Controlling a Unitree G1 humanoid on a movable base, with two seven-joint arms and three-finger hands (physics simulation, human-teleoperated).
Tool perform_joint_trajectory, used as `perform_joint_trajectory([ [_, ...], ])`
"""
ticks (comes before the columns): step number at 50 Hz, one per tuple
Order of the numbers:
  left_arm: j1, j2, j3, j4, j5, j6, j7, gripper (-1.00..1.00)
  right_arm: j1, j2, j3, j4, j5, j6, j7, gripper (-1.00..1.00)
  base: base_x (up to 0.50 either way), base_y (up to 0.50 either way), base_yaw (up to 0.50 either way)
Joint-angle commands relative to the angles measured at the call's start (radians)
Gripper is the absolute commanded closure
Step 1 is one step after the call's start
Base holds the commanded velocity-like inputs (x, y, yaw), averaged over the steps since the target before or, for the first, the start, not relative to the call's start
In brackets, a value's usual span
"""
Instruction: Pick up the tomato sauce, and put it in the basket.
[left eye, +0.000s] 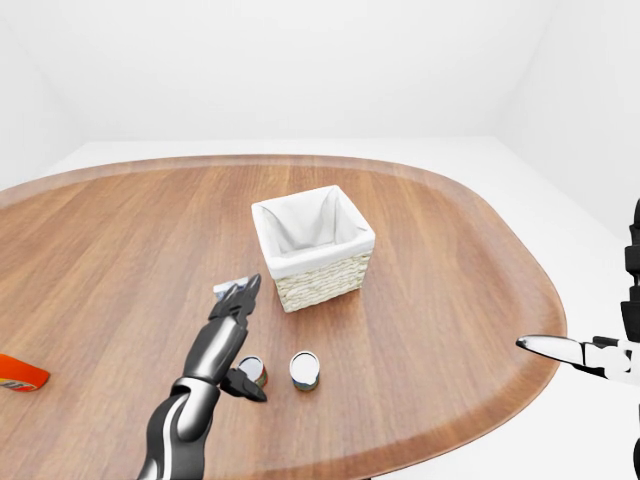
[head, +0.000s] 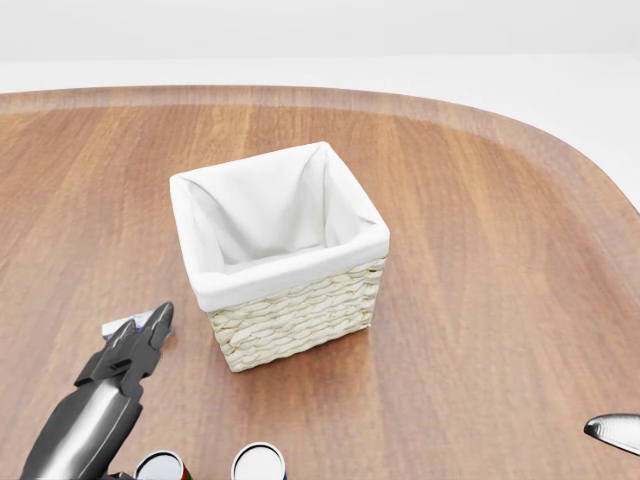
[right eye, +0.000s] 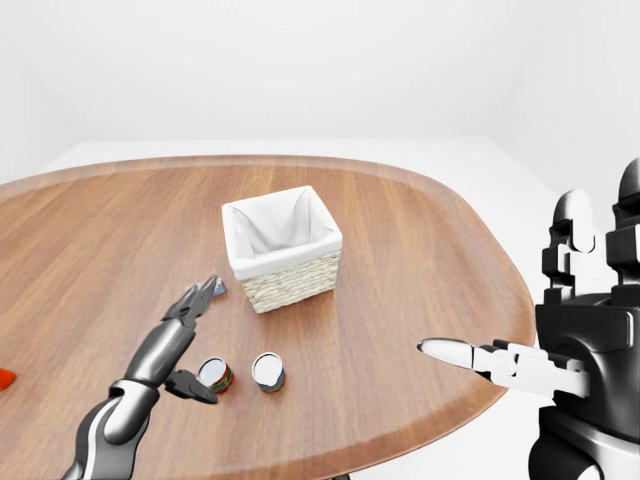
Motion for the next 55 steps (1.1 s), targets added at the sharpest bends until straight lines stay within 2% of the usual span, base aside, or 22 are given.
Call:
perform_joint_trajectory([
  [1,0.077,0.010,-0.011,0.133,0.172,0.000,-0.028,-1.00,-0.001,0.003,0.002,0.000,-0.003,0.000,0.002,-1.00,0.00,0.00,0.00],
  [14,0.100,0.001,-0.014,0.159,0.178,0.000,-0.064,-1.00,-0.002,0.032,0.008,0.000,-0.025,0.000,0.021,-1.00,0.00,0.00,0.00],
  [30,0.067,0.014,-0.037,0.252,0.200,0.000,-0.010,-1.00,-0.002,0.027,0.010,0.000,-0.024,0.000,0.017,-1.00,0.00,0.00,0.00],
  [34,0.028,0.019,-0.053,0.342,0.209,0.000,0.033,-1.00,-0.001,0.028,0.015,0.000,-0.028,0.000,0.016,-1.00,0.00,0.00,0.00],
  [39,0.013,0.025,-0.058,0.358,0.208,0.000,0.053,-1.00,0.001,0.030,0.009,0.000,-0.025,0.000,0.020,-1.00,0.00,0.00,0.00],
  [55,0.001,0.030,-0.064,0.364,0.200,0.000,0.063,-1.00,-0.001,0.013,0.000,0.000,-0.009,0.000,0.010,-1.00,0.00,0.00,0.00],
])
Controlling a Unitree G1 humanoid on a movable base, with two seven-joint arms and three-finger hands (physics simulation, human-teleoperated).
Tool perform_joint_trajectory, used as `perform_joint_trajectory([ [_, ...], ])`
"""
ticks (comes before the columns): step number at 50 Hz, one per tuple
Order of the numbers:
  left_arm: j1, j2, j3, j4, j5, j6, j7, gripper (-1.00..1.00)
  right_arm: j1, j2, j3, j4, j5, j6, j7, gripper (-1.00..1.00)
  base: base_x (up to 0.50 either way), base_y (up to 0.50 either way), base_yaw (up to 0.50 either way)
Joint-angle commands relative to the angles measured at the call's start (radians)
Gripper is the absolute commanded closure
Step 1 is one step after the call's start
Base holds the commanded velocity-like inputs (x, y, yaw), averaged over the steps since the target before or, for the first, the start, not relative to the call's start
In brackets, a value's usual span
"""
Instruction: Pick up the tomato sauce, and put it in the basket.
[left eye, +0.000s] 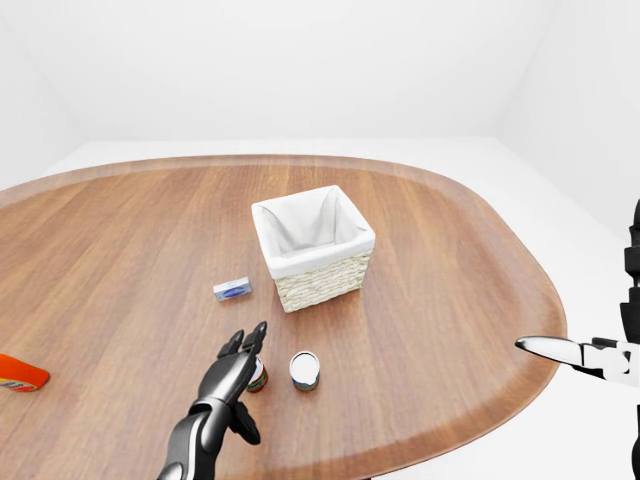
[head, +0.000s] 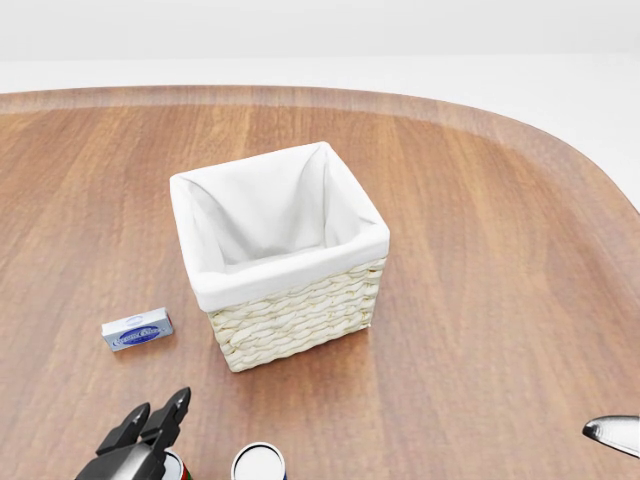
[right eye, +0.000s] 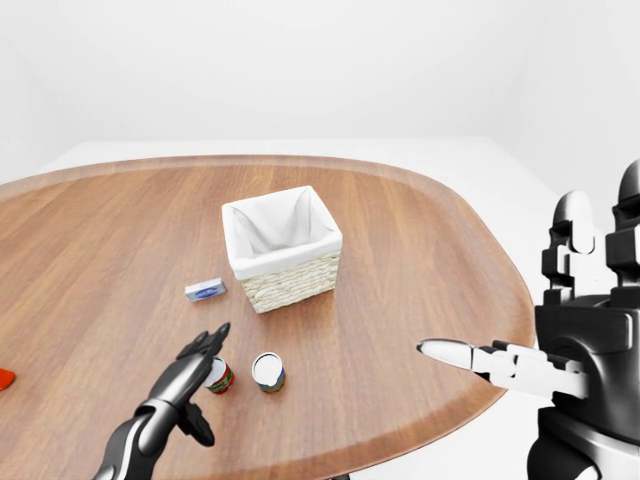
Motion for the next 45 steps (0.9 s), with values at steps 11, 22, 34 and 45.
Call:
perform_joint_trajectory([
  [11,-0.079,0.019,0.001,0.124,0.033,0.000,0.104,-1.00,0.002,0.002,-0.002,0.000,0.000,0.000,0.002,-1.00,0.00,0.00,0.00],
  [22,-0.121,0.034,-0.006,0.197,0.061,0.000,0.176,-1.00,0.002,-0.001,0.005,0.000,-0.002,0.000,-0.004,-1.00,0.00,0.00,0.00],
  [34,-0.159,0.042,-0.014,0.275,0.072,0.000,0.226,-1.00,-0.004,0.018,0.005,0.000,-0.012,0.000,0.013,-1.00,0.00,0.00,0.00],
  [45,-0.175,0.045,-0.033,0.335,0.086,0.000,0.266,-1.00,0.001,0.012,0.006,0.000,-0.010,0.000,0.008,-1.00,0.00,0.00,0.00],
])
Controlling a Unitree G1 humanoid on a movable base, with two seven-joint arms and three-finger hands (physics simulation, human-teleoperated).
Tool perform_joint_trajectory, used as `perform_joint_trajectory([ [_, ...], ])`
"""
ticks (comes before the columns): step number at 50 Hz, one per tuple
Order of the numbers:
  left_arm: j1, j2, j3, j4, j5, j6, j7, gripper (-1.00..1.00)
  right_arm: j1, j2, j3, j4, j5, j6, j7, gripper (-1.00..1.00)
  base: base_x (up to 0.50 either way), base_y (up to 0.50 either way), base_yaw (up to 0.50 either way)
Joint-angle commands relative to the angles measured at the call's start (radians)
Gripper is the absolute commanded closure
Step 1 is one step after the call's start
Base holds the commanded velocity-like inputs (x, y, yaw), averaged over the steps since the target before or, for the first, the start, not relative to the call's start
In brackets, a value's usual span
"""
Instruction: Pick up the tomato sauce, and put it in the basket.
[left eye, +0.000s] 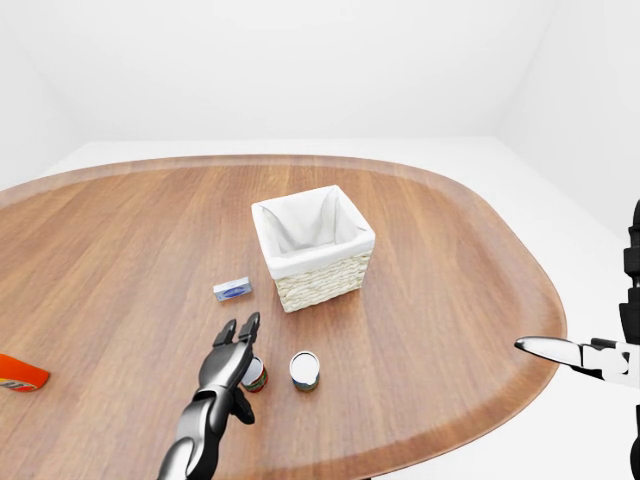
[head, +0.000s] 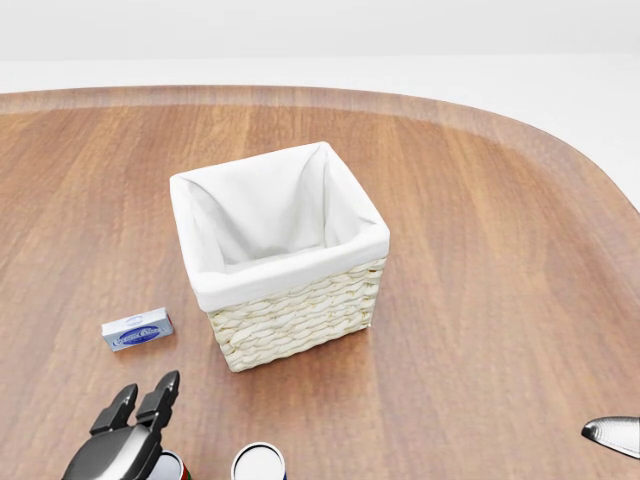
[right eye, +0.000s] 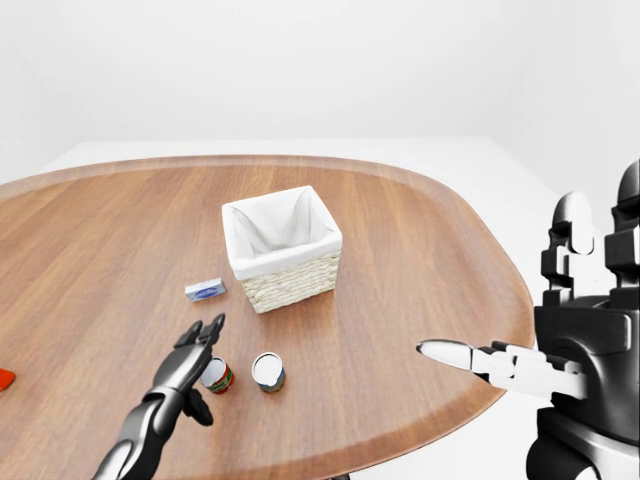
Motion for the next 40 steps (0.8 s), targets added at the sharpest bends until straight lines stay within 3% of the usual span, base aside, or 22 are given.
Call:
perform_joint_trajectory([
  [1,-0.041,0.008,-0.019,0.110,0.028,0.000,0.074,-1.00,0.000,0.004,0.002,0.000,-0.004,0.000,0.002,-1.00,0.00,0.00,0.00],
  [10,-0.083,0.014,-0.034,0.201,0.033,0.000,0.122,-1.00,-0.005,0.004,0.004,0.000,-0.006,0.000,0.003,-1.00,0.00,0.00,0.00],
  [25,-0.097,0.020,-0.043,0.235,0.038,0.000,0.141,-1.00,0.004,-0.030,-0.006,0.000,0.020,0.000,-0.022,-1.00,0.00,0.00,0.00],
  [40,-0.158,0.019,-0.072,0.400,0.046,0.000,0.225,-1.00,-0.002,0.009,0.003,0.000,-0.007,0.000,0.007,-1.00,0.00,0.00,0.00],
])
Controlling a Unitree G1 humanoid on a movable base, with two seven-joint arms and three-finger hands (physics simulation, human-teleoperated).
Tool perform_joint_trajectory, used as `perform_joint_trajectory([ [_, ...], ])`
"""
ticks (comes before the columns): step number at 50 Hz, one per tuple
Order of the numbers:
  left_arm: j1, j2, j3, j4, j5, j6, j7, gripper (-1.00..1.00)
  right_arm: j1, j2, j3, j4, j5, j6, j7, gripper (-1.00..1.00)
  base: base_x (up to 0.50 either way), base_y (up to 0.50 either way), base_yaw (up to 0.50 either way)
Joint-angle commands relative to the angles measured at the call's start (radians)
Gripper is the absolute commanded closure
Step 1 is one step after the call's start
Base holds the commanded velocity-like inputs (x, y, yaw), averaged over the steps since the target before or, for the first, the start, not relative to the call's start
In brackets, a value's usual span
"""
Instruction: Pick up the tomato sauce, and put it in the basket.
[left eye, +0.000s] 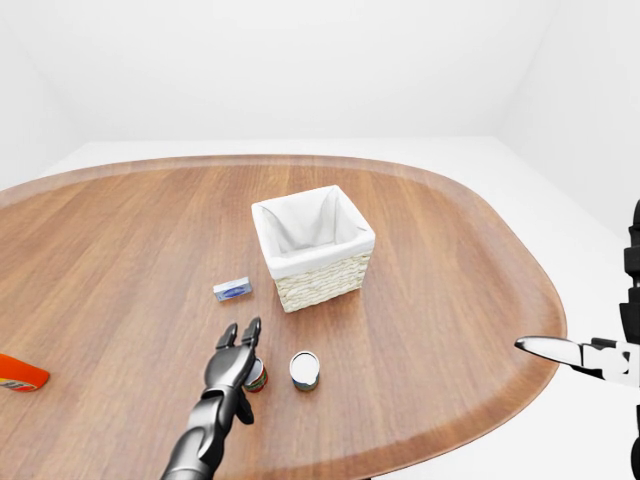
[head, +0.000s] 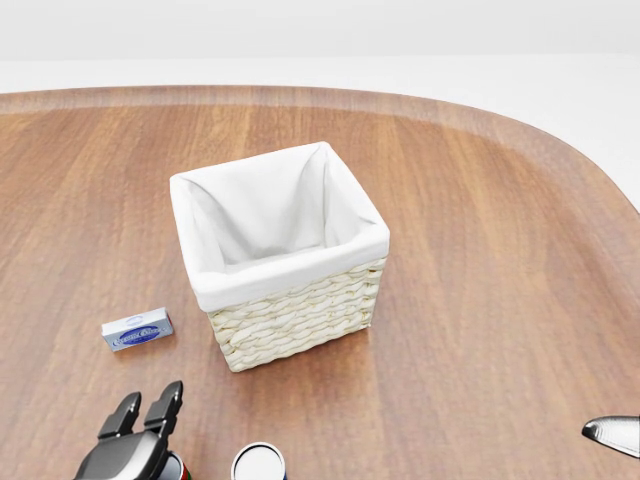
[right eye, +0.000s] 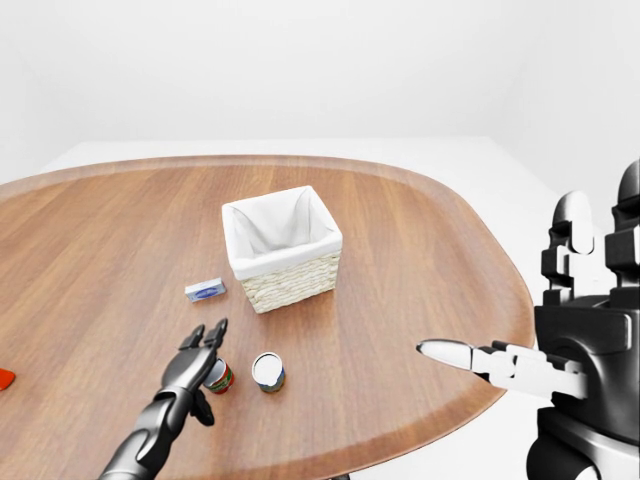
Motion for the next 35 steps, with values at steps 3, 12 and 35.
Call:
perform_joint_trajectory([
  [3,-0.067,0.002,-0.028,0.176,0.007,0.000,0.087,-1.00,-0.005,0.022,0.005,0.000,-0.016,0.000,0.017,-1.00,0.00,0.00,0.00],
  [12,-0.103,0.004,-0.041,0.259,0.004,0.000,0.126,-1.00,-0.005,0.021,0.006,0.000,-0.016,0.000,0.015,-1.00,0.00,0.00,0.00],
  [35,-0.111,0.002,-0.044,0.283,-0.022,0.000,0.118,1.00,-0.008,0.019,0.003,0.000,-0.013,0.000,0.015,-1.00,0.00,0.00,0.00],
])
